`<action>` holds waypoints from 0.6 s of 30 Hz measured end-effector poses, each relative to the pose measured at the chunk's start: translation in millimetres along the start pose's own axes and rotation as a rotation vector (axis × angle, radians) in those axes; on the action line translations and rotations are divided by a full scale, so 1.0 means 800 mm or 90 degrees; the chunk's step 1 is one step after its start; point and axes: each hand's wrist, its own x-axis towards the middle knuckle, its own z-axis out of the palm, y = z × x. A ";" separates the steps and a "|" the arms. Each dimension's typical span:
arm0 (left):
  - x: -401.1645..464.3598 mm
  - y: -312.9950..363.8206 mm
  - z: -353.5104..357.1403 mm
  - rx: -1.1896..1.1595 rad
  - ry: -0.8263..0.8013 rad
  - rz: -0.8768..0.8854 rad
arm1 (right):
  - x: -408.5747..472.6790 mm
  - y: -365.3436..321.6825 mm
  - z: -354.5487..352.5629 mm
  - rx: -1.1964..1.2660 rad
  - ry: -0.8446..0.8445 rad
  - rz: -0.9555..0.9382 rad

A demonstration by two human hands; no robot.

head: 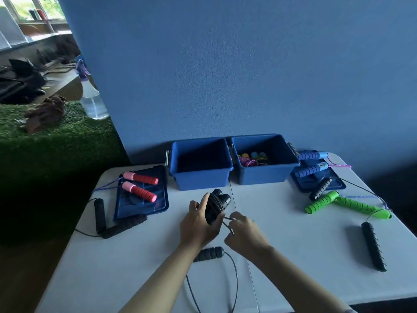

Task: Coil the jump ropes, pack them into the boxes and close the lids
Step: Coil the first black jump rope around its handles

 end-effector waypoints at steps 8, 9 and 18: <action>0.007 -0.016 -0.005 0.028 -0.069 -0.008 | -0.013 0.014 -0.018 0.022 -0.023 -0.138; 0.006 -0.019 -0.006 0.022 -0.086 -0.006 | -0.016 0.016 -0.019 0.042 -0.035 -0.153; -0.021 -0.026 0.004 0.085 -0.087 0.184 | 0.002 0.042 -0.050 0.149 0.019 -0.237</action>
